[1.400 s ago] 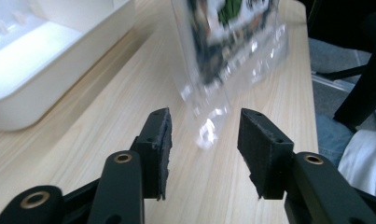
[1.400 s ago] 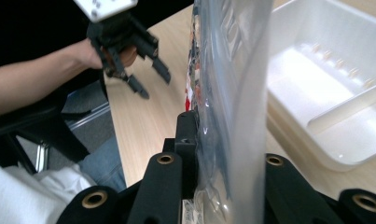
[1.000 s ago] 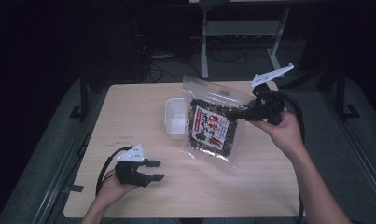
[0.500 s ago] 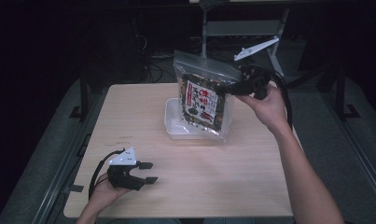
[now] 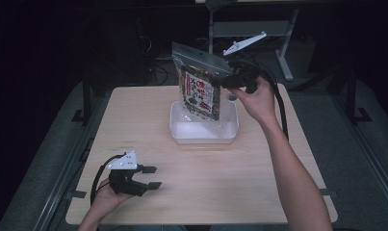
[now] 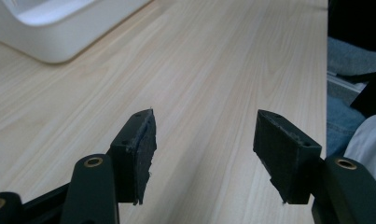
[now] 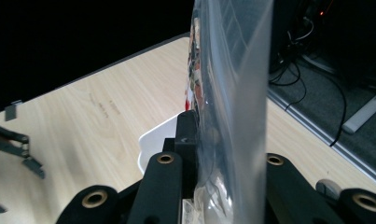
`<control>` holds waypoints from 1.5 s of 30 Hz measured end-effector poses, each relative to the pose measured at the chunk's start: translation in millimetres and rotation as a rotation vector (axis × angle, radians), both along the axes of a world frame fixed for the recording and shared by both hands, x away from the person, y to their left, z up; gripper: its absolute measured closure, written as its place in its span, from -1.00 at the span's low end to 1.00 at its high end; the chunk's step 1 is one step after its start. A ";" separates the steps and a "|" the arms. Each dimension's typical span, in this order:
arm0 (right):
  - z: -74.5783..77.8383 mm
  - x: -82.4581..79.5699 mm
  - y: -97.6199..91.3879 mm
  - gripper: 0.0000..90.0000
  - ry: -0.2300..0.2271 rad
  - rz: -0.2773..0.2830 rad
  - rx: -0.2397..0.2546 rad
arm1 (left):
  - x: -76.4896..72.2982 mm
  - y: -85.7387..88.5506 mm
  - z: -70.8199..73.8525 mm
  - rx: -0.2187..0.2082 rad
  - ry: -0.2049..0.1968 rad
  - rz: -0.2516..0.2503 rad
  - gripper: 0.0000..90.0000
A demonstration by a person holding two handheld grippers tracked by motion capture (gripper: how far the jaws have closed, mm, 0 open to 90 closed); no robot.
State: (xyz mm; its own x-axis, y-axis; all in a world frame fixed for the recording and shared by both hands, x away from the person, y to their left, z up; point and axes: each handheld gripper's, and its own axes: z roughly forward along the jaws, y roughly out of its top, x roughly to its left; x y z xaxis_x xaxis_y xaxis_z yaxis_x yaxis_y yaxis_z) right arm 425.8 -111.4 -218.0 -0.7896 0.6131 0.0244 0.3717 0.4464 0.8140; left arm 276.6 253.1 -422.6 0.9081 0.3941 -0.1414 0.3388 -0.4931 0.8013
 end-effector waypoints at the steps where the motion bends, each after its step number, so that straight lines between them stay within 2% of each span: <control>1: -2.2 2.9 2.8 0.71 -0.013 0.001 0.007 | 0.7 0.8 0.6 -0.008 -0.004 -0.001 -0.15; 6: -5.6 9.6 10.3 0.71 -0.013 0.006 0.000 | 1.0 0.3 -0.5 -0.013 0.003 -0.004 -0.16; 11: -15.7 18.0 17.8 0.71 -0.014 -0.003 -0.021 | 1.1 2.6 -1.4 -0.032 0.013 -0.010 -0.20; 18: -27.2 23.7 22.4 0.71 -0.009 -0.002 -0.009 | 1.3 2.8 -2.1 -0.036 0.019 -0.011 -0.21; 19: -33.1 24.8 23.2 0.71 -0.018 -0.008 -0.013 | 1.3 2.8 -1.9 -0.037 0.019 -0.011 -0.21; 23: -39.3 25.8 23.0 0.71 -0.031 -0.013 -0.011 | 1.3 2.5 -2.3 -0.044 0.025 -0.015 -0.21; 27: -50.4 29.0 21.5 0.71 -0.021 -0.017 0.016 | 1.4 2.3 -2.0 -0.053 0.025 -0.017 -0.21; 34: -69.1 32.4 28.0 0.71 0.004 -0.014 -0.017 | 1.9 2.6 -2.2 -0.053 0.027 -0.016 -0.21; 40: -76.4 36.4 24.3 0.71 0.024 -0.032 0.015 | 2.1 2.7 -2.2 -0.055 0.029 -0.016 -0.21; 45: -83.4 40.8 13.9 0.72 0.053 -0.035 0.043 | 2.3 2.4 -2.3 -0.056 0.030 -0.016 -0.21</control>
State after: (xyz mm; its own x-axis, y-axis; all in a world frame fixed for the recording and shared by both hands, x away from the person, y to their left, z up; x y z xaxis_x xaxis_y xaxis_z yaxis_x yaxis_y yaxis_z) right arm 466.5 -97.5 -301.4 -0.7647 0.6377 0.0928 0.4297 0.3973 0.8109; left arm 278.9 255.5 -424.9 0.9093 0.3703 -0.1901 0.3553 -0.4529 0.8177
